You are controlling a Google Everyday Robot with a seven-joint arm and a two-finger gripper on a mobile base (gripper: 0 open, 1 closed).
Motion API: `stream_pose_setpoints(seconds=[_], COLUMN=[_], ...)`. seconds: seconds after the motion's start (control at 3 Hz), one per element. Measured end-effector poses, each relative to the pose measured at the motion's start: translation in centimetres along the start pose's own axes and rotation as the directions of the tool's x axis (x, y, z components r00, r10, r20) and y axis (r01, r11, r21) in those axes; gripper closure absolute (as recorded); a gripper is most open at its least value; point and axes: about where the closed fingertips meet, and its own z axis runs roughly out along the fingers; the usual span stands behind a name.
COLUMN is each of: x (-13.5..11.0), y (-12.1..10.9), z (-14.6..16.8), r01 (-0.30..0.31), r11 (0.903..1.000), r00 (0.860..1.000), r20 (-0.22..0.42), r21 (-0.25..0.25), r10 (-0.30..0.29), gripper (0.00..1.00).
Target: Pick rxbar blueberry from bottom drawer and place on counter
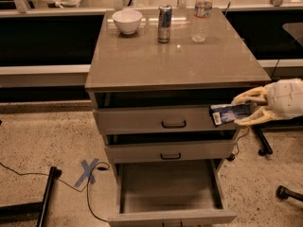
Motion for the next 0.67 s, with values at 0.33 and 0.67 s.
stream_pose_setpoints(seconds=[0.33,0.67], x=[-3.3,-4.0], y=[-3.2,-7.0], z=[-0.6,0.5], r01=[-0.035,-0.102], r11=[0.9993,0.9948], r00=[0.998,0.992], r20=[-0.048,-0.076], r21=[0.015,-0.006], r10=[0.035,0.101], gripper=[1.00,1.00])
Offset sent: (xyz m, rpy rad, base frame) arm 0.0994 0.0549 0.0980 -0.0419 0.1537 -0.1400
